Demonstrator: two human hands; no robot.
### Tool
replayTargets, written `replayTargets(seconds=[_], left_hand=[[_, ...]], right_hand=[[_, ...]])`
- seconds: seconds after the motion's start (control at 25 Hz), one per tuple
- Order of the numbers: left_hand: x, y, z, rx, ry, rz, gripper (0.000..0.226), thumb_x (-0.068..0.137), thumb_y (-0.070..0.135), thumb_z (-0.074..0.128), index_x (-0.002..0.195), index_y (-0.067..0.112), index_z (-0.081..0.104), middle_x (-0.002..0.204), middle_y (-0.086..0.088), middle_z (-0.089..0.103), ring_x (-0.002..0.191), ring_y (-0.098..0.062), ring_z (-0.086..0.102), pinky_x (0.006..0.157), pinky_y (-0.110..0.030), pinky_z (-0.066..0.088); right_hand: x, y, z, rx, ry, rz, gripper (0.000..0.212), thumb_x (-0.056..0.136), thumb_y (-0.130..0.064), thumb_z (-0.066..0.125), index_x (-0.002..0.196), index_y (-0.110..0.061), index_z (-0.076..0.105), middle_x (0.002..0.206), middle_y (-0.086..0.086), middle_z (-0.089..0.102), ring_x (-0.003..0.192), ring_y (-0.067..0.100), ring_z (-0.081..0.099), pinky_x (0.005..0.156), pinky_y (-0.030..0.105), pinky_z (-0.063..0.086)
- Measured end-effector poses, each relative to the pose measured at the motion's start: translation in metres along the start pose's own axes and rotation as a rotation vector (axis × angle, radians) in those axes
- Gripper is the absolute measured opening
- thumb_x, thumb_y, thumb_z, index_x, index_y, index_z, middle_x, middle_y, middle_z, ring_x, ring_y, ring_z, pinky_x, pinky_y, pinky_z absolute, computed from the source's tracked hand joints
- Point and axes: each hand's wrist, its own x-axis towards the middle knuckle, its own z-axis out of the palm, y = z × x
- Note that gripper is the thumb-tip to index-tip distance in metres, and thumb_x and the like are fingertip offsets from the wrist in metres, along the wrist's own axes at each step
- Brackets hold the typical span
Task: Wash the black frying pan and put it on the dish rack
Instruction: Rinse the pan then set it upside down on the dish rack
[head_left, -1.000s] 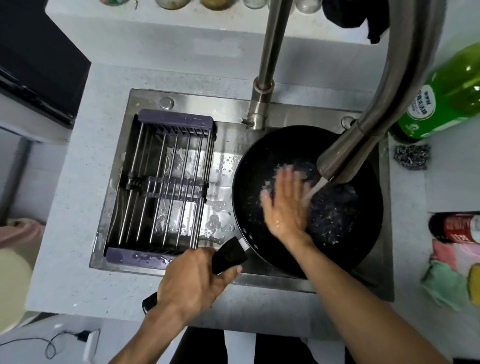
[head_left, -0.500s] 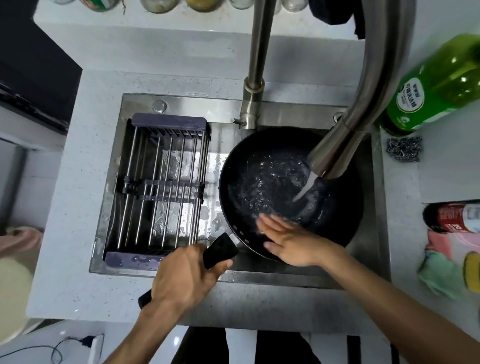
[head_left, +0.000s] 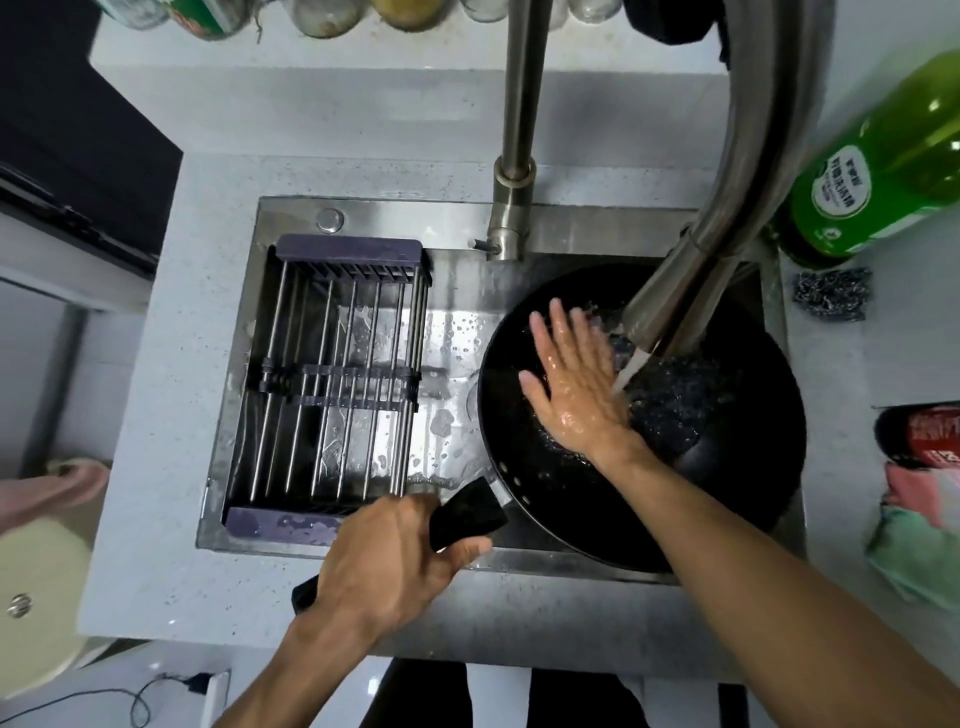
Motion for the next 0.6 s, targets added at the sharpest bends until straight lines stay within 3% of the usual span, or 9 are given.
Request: replayTargets(seconds=[0.04,0.08,0.16,0.24,0.32,0.4,0.48,0.52,0.6], left_hand=[[0.000,-0.001,0.000,-0.009,0.005,-0.004,0.067,0.063,0.091,0.036,0.074,0.029,0.056,0.053,0.007,0.056,0.048,-0.002,0.055,0.045,-0.014,0.037],[-0.001,-0.003,0.002,-0.010,0.006,-0.006,0.072,0.062,0.094,0.033,0.080,0.030,0.061,0.056,0.009,0.059,0.051,-0.001,0.057,0.048,-0.014,0.042],[-0.003,-0.007,0.004,0.039,0.032,0.012,0.080,0.061,0.096,0.024,0.090,0.033,0.064,0.061,0.011,0.063,0.055,-0.001,0.060,0.053,-0.016,0.048],[-0.001,-0.006,0.005,0.093,0.046,0.039,0.083,0.062,0.096,0.018,0.090,0.032,0.063,0.059,0.009,0.061,0.054,-0.002,0.059,0.051,-0.015,0.044],[0.000,-0.006,0.005,0.104,0.043,0.055,0.078,0.064,0.095,0.019,0.088,0.034,0.061,0.059,0.009,0.060,0.054,-0.003,0.058,0.050,-0.014,0.041],[-0.004,-0.010,0.002,0.059,0.036,0.029,0.058,0.067,0.091,0.029,0.074,0.039,0.053,0.057,0.011,0.057,0.052,-0.003,0.056,0.049,-0.014,0.040],[-0.008,-0.013,-0.003,0.026,0.037,-0.023,0.048,0.069,0.088,0.038,0.064,0.041,0.045,0.053,0.012,0.054,0.050,-0.002,0.054,0.048,-0.017,0.041],[-0.009,-0.014,-0.004,0.027,0.037,-0.046,0.048,0.069,0.087,0.040,0.063,0.039,0.045,0.052,0.011,0.054,0.049,-0.002,0.053,0.046,-0.019,0.040],[-0.006,-0.011,-0.001,0.048,0.042,-0.081,0.052,0.069,0.084,0.041,0.065,0.033,0.047,0.053,0.010,0.054,0.049,-0.004,0.052,0.045,-0.021,0.036]], right_hand=[[-0.002,0.002,0.000,-0.014,-0.032,-0.090,0.071,0.101,-0.054,0.025,0.158,-0.030,-0.010,0.165,0.004,-0.018,0.154,0.027,-0.004,0.125,0.051,0.009],[-0.001,0.005,-0.004,0.001,-0.041,-0.031,0.067,0.102,-0.053,0.027,0.160,-0.029,0.000,0.166,0.006,-0.015,0.154,0.024,0.003,0.124,0.047,0.013],[0.004,0.012,-0.014,0.064,0.017,0.362,0.058,0.104,-0.048,0.029,0.156,-0.022,0.024,0.165,0.017,0.009,0.147,0.022,0.029,0.117,0.042,0.029],[-0.002,-0.003,-0.008,0.013,0.027,0.328,0.066,0.105,-0.047,0.026,0.159,-0.019,0.000,0.165,0.012,-0.008,0.153,0.021,0.004,0.124,0.046,0.013],[-0.004,-0.018,0.010,0.007,-0.035,0.035,0.072,0.104,-0.050,0.025,0.156,-0.024,-0.018,0.162,0.002,-0.028,0.151,0.020,-0.019,0.125,0.047,-0.003],[0.008,0.009,0.003,-0.052,-0.095,-0.063,0.071,0.100,-0.059,0.022,0.156,-0.037,-0.016,0.166,-0.003,-0.021,0.154,0.023,-0.009,0.123,0.055,0.007],[0.009,0.045,-0.026,-0.187,-0.136,0.074,0.065,0.100,-0.058,0.025,0.158,-0.041,0.002,0.167,0.002,0.015,0.152,0.028,0.020,0.121,0.051,0.021],[0.000,0.057,-0.036,-0.288,-0.180,0.160,0.062,0.101,-0.053,0.027,0.159,-0.033,0.014,0.162,0.006,0.030,0.149,0.027,0.027,0.122,0.047,0.017],[-0.038,0.057,-0.036,-0.445,-0.263,0.249,0.066,0.104,-0.047,0.024,0.160,-0.017,0.009,0.166,0.012,0.017,0.154,0.029,0.010,0.124,0.044,0.000]])
